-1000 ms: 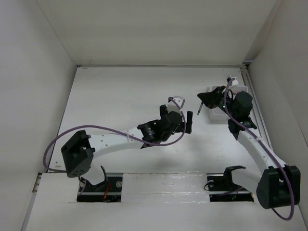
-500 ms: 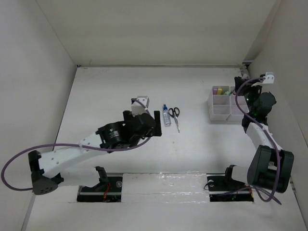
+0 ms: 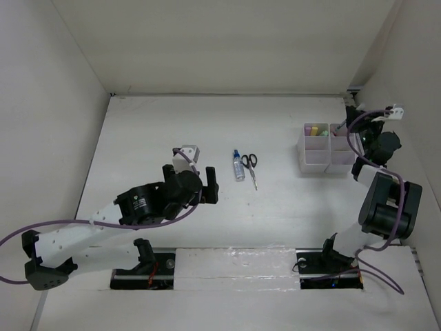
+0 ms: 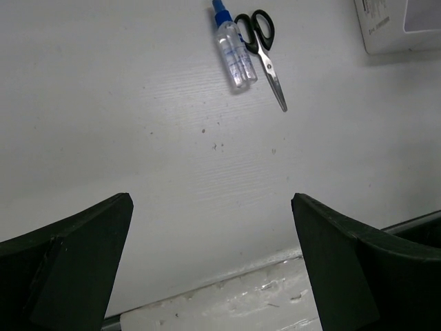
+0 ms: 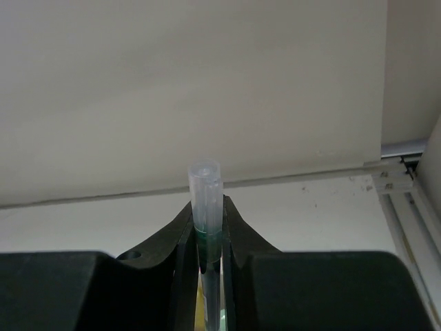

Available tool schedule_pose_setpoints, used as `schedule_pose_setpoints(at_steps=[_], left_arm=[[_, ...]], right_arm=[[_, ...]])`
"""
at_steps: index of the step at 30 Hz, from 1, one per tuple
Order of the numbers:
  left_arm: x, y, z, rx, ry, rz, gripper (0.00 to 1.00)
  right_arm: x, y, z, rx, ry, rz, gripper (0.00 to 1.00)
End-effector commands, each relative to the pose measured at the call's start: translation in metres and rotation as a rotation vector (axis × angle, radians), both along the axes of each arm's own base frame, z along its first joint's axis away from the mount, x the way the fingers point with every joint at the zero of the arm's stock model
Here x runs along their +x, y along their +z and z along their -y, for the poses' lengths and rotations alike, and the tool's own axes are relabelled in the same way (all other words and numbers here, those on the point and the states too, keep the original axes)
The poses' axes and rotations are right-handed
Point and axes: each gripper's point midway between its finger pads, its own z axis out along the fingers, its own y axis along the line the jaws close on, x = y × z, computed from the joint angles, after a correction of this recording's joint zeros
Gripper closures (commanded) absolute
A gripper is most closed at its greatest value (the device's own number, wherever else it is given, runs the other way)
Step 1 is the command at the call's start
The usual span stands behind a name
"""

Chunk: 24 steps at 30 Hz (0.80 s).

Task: Sort the stationery into containers
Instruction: Place the pen in the storage box.

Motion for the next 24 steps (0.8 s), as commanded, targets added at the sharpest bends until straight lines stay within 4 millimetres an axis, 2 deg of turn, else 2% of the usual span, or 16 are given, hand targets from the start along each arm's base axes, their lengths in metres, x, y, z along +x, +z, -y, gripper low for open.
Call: schedule_pose_setpoints(at_steps=[1, 2, 3, 4, 5, 10, 20, 24], left_arm=[[-0.005, -0.005, 0.007, 0.002, -0.057, -0.014, 0.01], [-0.004, -0.007, 0.008, 0.01, -0.057, -0.018, 0.01], [-0.004, -0.007, 0.008, 0.01, -0.057, -0.018, 0.01], [-0.004, -0.007, 0.008, 0.01, -0.057, -0.018, 0.01], [-0.004, -0.01, 0.009, 0.018, -0.057, -0.022, 0.01], [-0.004, -0.01, 0.009, 0.018, -0.057, -0.022, 0.01], [-0.005, -0.005, 0.007, 0.002, -0.057, -0.014, 0.01], [-0.004, -0.004, 0.008, 0.0, -0.062, -0.007, 0.01]], right_arm=[[-0.002, 0.046, 0.008, -0.072, 0.016, 0.144, 1.0], [0.001, 0.039, 0.009, -0.062, 0.016, 0.122, 1.0], [0.002, 0.045, 0.01, -0.068, 0.016, 0.136, 1.0], [0.005, 0.043, 0.012, -0.076, 0.012, 0.127, 1.0], [0.008, 0.034, 0.018, -0.079, -0.002, 0.103, 1.0], [0.021, 0.028, 0.03, -0.093, 0.007, 0.084, 1.0], [0.031, 0.0, 0.032, -0.071, 0.029, 0.025, 1.0], [0.032, -0.002, 0.032, -0.063, 0.031, 0.025, 1.0]])
